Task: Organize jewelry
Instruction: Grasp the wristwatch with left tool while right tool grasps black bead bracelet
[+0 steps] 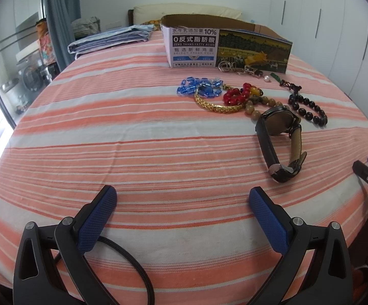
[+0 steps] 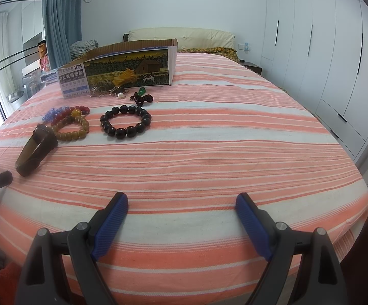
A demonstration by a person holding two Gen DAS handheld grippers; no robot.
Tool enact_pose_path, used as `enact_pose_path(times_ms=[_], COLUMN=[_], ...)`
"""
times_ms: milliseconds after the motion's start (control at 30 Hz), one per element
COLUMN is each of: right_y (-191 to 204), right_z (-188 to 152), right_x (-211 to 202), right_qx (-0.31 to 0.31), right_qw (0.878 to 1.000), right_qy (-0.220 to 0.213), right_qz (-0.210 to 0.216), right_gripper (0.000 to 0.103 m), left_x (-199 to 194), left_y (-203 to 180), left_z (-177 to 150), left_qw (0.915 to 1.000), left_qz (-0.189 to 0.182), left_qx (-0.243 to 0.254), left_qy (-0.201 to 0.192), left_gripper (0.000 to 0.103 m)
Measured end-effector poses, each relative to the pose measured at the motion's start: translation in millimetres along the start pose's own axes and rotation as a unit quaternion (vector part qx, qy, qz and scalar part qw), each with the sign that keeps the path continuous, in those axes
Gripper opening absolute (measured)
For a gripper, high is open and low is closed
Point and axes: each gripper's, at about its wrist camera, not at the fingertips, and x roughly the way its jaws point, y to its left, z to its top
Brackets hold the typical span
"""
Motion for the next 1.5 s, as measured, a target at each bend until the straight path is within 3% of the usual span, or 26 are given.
enact_pose_path(times_ms=[233, 367, 467, 567, 700, 767, 900, 1000, 1067, 1100, 1267, 1367, 1433, 1467, 1500], right_y=[-0.4, -0.5, -1.2, -5.6, -16.3, -18.4, -19.4, -9.8, -5.0, -3.8, 11.9, 29.4, 39.6, 40.0, 40.0], right_z=[0.0, 0.4, 2.1, 8.8, 25.8, 33.7, 48.6, 61.8, 70.8, 76.1, 103.6, 106.2, 105.8, 105.6, 105.1], right_x=[-0.3, -0.3, 0.2, -0.7, -16.2, -15.9, -3.2, 19.7, 32.8, 38.2, 77.5, 90.5, 92.1, 91.3, 90.4], right_qx=[0.000, 0.000, 0.000, 0.001, 0.009, 0.005, 0.014, -0.002, -0.008, -0.009, -0.015, -0.055, -0.091, -0.094, -0.092], right_qw=[1.000, 1.000, 1.000, 1.000, 0.999, 0.999, 0.996, 0.993, 0.993, 0.992, 0.987, 0.988, 0.988, 0.988, 0.988], right_qy=[0.002, 0.002, 0.007, 0.024, -0.011, -0.008, 0.015, 0.049, 0.061, 0.063, 0.102, 0.101, 0.093, 0.093, 0.093], right_qz=[0.000, 0.000, 0.001, 0.015, 0.038, 0.045, 0.089, 0.105, 0.103, 0.106, 0.124, 0.100, 0.080, 0.086, 0.084], right_gripper=[0.089, 0.089, 0.089, 0.089, 0.089, 0.089, 0.089, 0.088, 0.079, 0.070, 0.065, 0.057, 0.042, 0.034, 0.017], left_x=[-8.0, -16.7, -16.5, -6.7, 19.0, 29.9, 46.4, 45.2, 43.3, 42.2, 37.7, 36.6, 36.4, 36.7, 36.6], left_y=[10.3, 18.4, 13.0, -4.7, -24.8, -27.5, -35.1, -43.1, -45.3, -46.5, -53.2, -58.8, -62.2, -62.9, -62.7], left_z=[-0.8, 5.0, 16.2, 32.9, 45.5, 48.0, 51.7, 50.0, 49.3, 48.5, 45.9, 45.4, 45.5, 45.7, 45.8], left_qw=[0.9988, 0.9936, 0.9914, 0.9942, 0.9982, 0.9984, 0.9976, 0.9976, 0.9976, 0.9975, 0.9971, 0.9964, 0.9960, 0.9960, 0.9961], left_qz=[-0.036, -0.082, -0.106, -0.101, -0.053, -0.041, -0.031, -0.025, -0.031, -0.032, -0.041, -0.048, -0.050, -0.047, -0.047], left_qx=[-0.033, -0.075, -0.074, -0.037, 0.022, 0.024, 0.025, 0.043, 0.044, 0.046, 0.054, 0.064, 0.069, 0.071, 0.070], left_qy=[-0.004, -0.019, -0.024, -0.012, 0.017, 0.031, 0.056, 0.048, 0.045, 0.043, 0.035, 0.030, 0.027, 0.027, 0.025], left_gripper=[0.103, 0.103, 0.103, 0.103, 0.102, 0.100, 0.087, 0.080, 0.072, 0.067, 0.045, 0.027, 0.011, 0.010, 0.007])
